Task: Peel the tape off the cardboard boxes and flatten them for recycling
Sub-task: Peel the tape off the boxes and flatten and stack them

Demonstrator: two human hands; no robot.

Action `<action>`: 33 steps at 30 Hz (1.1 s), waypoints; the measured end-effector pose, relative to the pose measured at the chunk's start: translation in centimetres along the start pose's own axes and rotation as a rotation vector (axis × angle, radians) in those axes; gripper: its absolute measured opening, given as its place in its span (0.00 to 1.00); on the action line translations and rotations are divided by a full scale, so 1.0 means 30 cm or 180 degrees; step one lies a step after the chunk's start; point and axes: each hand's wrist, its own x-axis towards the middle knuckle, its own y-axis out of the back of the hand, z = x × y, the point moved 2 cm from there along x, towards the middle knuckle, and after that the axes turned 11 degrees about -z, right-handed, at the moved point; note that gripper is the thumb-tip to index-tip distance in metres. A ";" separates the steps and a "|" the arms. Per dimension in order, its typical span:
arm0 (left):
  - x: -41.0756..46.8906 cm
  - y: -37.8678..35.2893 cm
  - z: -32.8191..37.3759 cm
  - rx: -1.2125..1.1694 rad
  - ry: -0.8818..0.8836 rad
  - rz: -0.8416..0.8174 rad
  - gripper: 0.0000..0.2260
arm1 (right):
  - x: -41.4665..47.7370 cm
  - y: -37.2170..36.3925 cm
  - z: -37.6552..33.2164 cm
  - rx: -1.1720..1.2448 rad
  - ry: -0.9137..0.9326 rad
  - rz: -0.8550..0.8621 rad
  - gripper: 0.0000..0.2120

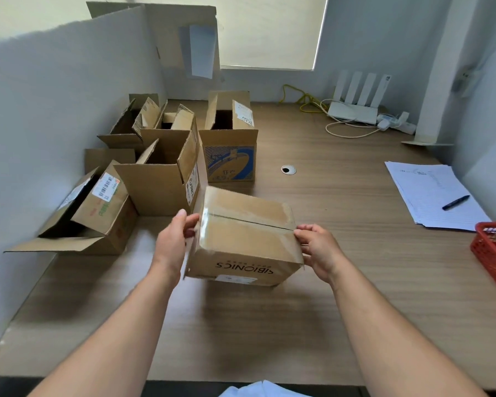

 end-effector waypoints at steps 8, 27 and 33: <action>-0.023 -0.051 0.166 0.2191 -0.1083 -0.0273 0.15 | 0.027 -0.108 0.167 0.0314 -0.0598 -0.0400 0.10; -0.004 -0.254 0.156 0.4098 -0.1146 -0.0900 0.20 | 0.080 -0.017 -0.021 0.0170 0.0432 -0.0046 0.09; 0.003 -0.267 0.153 0.4456 -0.1365 -0.0811 0.27 | 0.111 -0.068 -0.092 0.0119 0.0488 -0.0506 0.11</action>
